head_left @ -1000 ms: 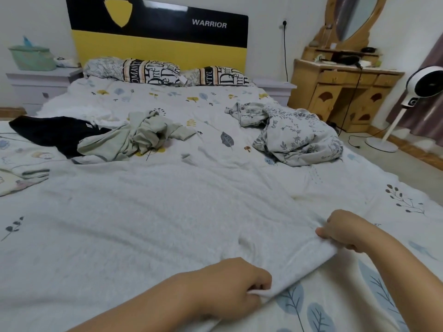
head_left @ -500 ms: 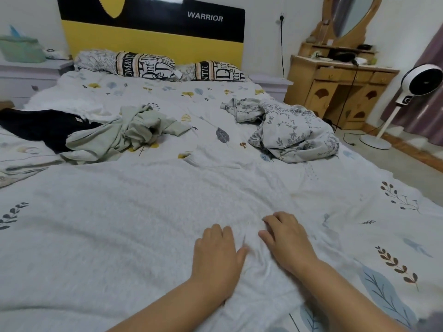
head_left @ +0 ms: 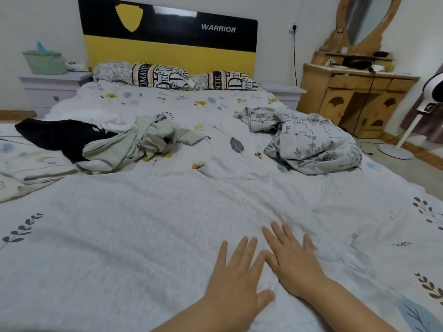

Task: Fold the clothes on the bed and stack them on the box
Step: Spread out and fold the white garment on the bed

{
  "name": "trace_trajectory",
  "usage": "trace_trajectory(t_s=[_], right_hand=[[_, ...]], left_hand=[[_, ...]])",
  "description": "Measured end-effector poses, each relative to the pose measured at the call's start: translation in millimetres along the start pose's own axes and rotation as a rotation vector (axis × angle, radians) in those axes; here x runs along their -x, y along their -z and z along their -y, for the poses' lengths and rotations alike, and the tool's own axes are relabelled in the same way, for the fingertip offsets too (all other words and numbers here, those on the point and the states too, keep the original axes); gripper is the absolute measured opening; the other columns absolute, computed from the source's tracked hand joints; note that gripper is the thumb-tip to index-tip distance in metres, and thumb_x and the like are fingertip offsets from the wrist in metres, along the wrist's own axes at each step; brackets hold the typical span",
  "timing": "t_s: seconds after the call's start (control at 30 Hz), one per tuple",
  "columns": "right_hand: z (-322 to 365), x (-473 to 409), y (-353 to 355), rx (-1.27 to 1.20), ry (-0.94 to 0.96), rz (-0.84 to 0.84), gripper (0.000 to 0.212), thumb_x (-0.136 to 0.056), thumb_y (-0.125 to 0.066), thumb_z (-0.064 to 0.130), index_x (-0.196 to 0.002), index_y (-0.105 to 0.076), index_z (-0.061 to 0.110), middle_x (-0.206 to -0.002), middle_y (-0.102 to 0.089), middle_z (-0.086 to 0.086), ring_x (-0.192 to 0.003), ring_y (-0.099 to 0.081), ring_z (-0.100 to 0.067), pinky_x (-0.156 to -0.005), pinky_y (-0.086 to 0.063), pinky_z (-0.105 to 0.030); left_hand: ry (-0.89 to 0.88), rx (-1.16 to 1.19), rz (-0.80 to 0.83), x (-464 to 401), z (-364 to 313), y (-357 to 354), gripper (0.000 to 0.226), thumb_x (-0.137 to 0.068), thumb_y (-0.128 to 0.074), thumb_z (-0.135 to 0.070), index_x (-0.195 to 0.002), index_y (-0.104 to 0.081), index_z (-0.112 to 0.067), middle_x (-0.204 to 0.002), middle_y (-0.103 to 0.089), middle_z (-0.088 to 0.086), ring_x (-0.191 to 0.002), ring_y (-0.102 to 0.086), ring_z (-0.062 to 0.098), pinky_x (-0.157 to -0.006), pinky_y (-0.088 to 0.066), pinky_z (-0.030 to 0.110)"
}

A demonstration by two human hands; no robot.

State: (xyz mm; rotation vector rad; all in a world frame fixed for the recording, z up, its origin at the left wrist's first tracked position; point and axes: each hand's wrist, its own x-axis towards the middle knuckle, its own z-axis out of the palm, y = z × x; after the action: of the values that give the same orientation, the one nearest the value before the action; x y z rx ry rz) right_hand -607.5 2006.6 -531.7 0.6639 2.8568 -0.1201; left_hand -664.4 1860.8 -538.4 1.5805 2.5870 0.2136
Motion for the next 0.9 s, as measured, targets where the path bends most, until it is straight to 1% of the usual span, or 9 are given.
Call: trace_trajectory(t_s=[0.07,0.1,0.17,0.23,0.3,0.4,0.57,0.7,0.9], right_hand=[[2,-7,2,0.036,-0.018,0.081,0.130,-0.033,0.046,0.076,-0.149,0.012,0.029,-0.155,0.019,0.009,-0.145,0.015,-0.016,-0.114,0.006,-0.051],[4,-9,7,0.008,-0.020,0.087,0.114,-0.056,0.031,0.081,-0.151,0.000,0.027,-0.157,0.008,0.010,-0.147,0.006,-0.018,-0.115,0.000,-0.050],[5,-20,24,-0.086,-0.029,-0.081,0.059,-0.095,-0.018,0.056,-0.137,-0.041,0.021,-0.147,-0.036,0.007,-0.138,-0.029,-0.022,-0.111,-0.022,-0.043],[1,-41,47,-0.226,-0.074,-0.289,0.031,-0.096,-0.039,0.032,-0.117,-0.059,0.020,-0.125,-0.058,-0.002,-0.119,-0.048,-0.024,-0.096,-0.038,-0.033],[-2,-67,69,-0.346,-0.102,-0.367,0.028,-0.095,-0.043,0.023,-0.114,-0.063,0.017,-0.119,-0.062,-0.007,-0.114,-0.051,-0.026,-0.090,-0.041,-0.032],[-5,-115,88,-0.382,-0.128,-0.360,0.031,-0.095,-0.042,0.020,-0.120,-0.060,0.014,-0.123,-0.060,-0.008,-0.115,-0.051,-0.026,-0.091,-0.043,-0.033],[-7,-192,92,-0.394,-0.195,-0.342,0.039,-0.096,-0.041,0.017,-0.132,-0.050,0.006,-0.136,-0.052,-0.013,-0.124,-0.047,-0.030,-0.099,-0.039,-0.034],[-3,-240,81,-0.358,-0.223,-0.330,0.038,-0.098,-0.038,0.016,-0.131,-0.048,0.001,-0.137,-0.048,-0.016,-0.125,-0.044,-0.032,-0.096,-0.038,-0.032],[-7,-284,68,-0.311,-0.280,-0.363,0.031,-0.095,-0.047,0.025,-0.113,-0.057,0.002,-0.122,-0.057,-0.017,-0.110,-0.054,-0.032,-0.075,-0.037,-0.030]], left_hand=[[-0.021,0.030,0.190,-2,4,-1,0.117,-0.050,0.024,-0.075,-0.151,0.001,-0.020,-0.153,0.018,0.002,-0.143,0.016,0.020,-0.109,0.019,0.044],[-0.017,0.085,0.236,-3,5,5,0.123,-0.040,0.023,-0.075,-0.150,0.007,-0.022,-0.154,0.022,-0.001,-0.141,0.023,0.018,-0.107,0.023,0.042],[0.011,0.167,0.172,-12,11,18,0.122,-0.047,0.017,-0.080,-0.151,-0.009,-0.022,-0.159,0.003,0.001,-0.146,0.007,0.016,-0.114,0.011,0.041],[0.025,0.133,-0.155,-27,28,30,0.093,-0.074,0.001,-0.074,-0.136,-0.044,-0.022,-0.145,-0.038,0.005,-0.136,-0.034,0.018,-0.112,-0.022,0.038],[0.131,0.108,-0.359,-49,59,43,0.067,-0.079,-0.013,-0.054,-0.122,-0.055,-0.023,-0.127,-0.052,0.000,-0.120,-0.049,0.019,-0.100,-0.036,0.030],[0.372,0.178,-0.220,-83,116,58,0.041,-0.095,-0.035,-0.035,-0.132,-0.044,-0.020,-0.135,-0.044,0.002,-0.124,-0.040,0.022,-0.100,-0.032,0.031],[0.475,0.225,-0.251,-128,181,59,0.040,-0.097,-0.041,-0.027,-0.135,-0.043,-0.015,-0.136,-0.044,0.007,-0.123,-0.043,0.026,-0.094,-0.037,0.033],[0.551,0.365,-0.297,-166,204,55,0.040,-0.098,-0.040,-0.035,-0.128,-0.048,-0.010,-0.131,-0.051,0.010,-0.118,-0.047,0.029,-0.093,-0.038,0.034],[0.581,0.453,-0.294,-209,213,50,0.047,-0.101,-0.026,-0.037,-0.121,-0.051,-0.003,-0.125,-0.054,0.015,-0.113,-0.049,0.030,-0.087,-0.035,0.032]])
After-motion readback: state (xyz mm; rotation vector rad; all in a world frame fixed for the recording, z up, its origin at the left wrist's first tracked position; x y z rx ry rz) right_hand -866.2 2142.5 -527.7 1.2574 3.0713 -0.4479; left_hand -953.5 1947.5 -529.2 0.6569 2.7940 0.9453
